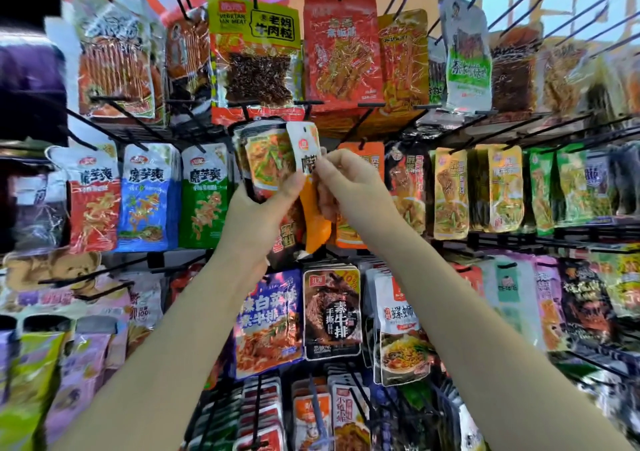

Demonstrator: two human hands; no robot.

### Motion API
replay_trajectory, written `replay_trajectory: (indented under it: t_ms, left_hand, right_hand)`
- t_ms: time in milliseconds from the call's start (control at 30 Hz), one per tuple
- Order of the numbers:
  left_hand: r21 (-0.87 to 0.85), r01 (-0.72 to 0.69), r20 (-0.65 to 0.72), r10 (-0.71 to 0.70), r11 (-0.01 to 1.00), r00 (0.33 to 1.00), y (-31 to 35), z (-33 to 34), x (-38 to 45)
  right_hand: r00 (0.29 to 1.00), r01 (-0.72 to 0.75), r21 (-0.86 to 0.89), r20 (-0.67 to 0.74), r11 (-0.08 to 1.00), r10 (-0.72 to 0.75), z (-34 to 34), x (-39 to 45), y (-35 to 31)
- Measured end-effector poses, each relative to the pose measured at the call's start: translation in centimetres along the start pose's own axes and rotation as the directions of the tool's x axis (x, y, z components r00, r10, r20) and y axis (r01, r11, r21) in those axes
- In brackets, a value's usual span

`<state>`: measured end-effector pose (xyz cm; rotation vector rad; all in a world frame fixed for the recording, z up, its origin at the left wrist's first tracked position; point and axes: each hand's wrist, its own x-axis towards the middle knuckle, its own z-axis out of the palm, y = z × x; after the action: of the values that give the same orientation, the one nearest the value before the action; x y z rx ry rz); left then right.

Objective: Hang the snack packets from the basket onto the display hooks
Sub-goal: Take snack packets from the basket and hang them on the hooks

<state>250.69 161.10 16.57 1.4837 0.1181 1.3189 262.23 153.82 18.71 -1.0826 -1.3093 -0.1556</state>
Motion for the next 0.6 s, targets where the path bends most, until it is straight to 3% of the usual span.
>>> replay_trajectory:
  t_ms: [200, 400, 600]
  left_hand:
    - [-0.117, 0.021, 0.104, -0.009, 0.993, 0.995, -0.2, -1.7, 0.3]
    - [-0.139, 0.074, 0.103, -0.060, 0.988, 0.993, -0.9, -2.4, 0.9]
    - [-0.071, 0.107, 0.079, -0.101, 0.992, 0.992, -1.1, -2.8, 1.2]
  right_hand:
    - [0.986, 0.026, -0.175, -0.160, 0.984, -0.055, 0.6, 0.8, 0.4]
    - [0.999, -0.040, 0.126, -0.025, 0.991, 0.044, 0.8, 0.5, -0.2]
    - [0.980, 0.090, 0.138, -0.189, 0.986, -0.063, 0.8, 0.1, 0.0]
